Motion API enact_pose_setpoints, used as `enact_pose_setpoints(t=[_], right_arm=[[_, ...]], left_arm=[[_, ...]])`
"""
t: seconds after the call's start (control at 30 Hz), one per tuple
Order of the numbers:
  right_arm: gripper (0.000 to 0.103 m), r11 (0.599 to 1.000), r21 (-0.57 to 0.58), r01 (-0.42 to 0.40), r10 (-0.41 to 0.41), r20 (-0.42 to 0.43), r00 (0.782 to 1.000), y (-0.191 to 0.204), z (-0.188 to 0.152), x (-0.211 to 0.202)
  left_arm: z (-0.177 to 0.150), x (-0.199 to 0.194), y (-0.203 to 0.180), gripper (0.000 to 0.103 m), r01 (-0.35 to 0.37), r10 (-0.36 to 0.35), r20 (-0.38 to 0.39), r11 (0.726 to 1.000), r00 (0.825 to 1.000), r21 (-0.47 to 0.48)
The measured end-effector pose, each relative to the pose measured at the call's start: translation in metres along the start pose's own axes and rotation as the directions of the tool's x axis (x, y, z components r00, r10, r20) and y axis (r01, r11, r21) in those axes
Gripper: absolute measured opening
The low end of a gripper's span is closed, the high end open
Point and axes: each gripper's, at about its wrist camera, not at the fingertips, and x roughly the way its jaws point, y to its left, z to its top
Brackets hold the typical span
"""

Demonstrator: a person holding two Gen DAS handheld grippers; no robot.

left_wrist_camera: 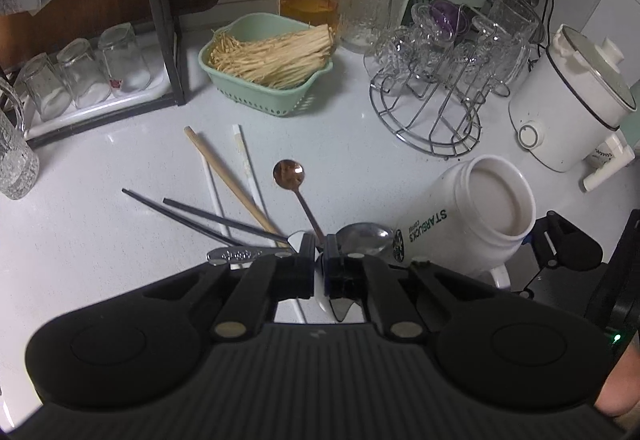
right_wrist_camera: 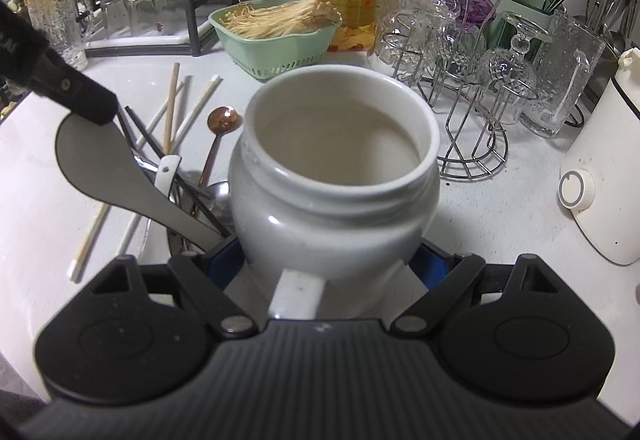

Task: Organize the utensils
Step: 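Lift the spoon with left gripper and drop it into the white jar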

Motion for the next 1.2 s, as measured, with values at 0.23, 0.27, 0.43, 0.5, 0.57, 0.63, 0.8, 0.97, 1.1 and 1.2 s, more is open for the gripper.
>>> enact_pose_setpoints(t=[0.23,0.27,0.43,0.5,0.57,0.63,0.8,0.97,1.1,1.2], right_arm=[[0.090,1.000,-0.002,-0.001,0.001,-0.002,1.000,0.000,0.002,0.002],[0.090,1.000,-0.002,0.000,0.000,-0.004,1.000,0.000,0.002,0.002],[0.090,1.000,0.000,0.001,-0.001,-0.003,1.000,0.000,0.002,0.003],[0.090,1.000,0.000,0.001,-0.001,-0.003,1.000,0.000,0.002,0.003],[0.090,1.000,0.000,0.001,-0.001,-0.003,1.000,0.001,0.001,0.003],[0.090,1.000,0.000,0.001,-0.001,-0.002,1.000,0.001,0.001,0.003],[0.090,1.000,-0.003,-0.003,0.003,-0.002,1.000,0.001,0.001,0.004],[0.090,1.000,-0.008,-0.007,0.007,-0.001,1.000,0.000,0.002,0.005],[0.090,1.000,-0.013,-0.012,0.012,0.001,1.000,0.000,0.004,0.007],[0.090,1.000,-0.017,-0.015,0.015,0.004,1.000,-0.001,0.005,0.007]], left_arm=[[0.019,-0.016,-0.008,0.004,-0.005,0.004,0.008,0.997,1.000,0.075],[0.022,-0.019,-0.010,0.004,-0.005,0.004,0.008,0.996,1.000,0.091],[0.038,-0.034,-0.020,0.004,-0.007,0.005,0.014,0.987,1.000,0.161],[0.045,-0.043,-0.025,0.004,-0.008,0.004,0.022,0.983,1.000,0.182],[0.053,-0.052,-0.029,0.004,0.000,-0.005,0.027,0.982,1.000,0.188],[0.060,-0.061,-0.037,0.004,0.002,-0.010,0.038,0.977,0.999,0.213],[0.078,-0.082,-0.052,0.004,0.027,-0.042,0.058,0.969,0.997,0.245],[0.090,-0.093,-0.076,0.005,0.037,-0.063,0.075,0.949,0.995,0.312],[0.098,-0.097,-0.093,0.005,0.020,-0.054,0.080,0.925,0.995,0.379],[0.105,-0.095,-0.100,0.004,0.017,-0.049,0.070,0.913,0.996,0.407]])
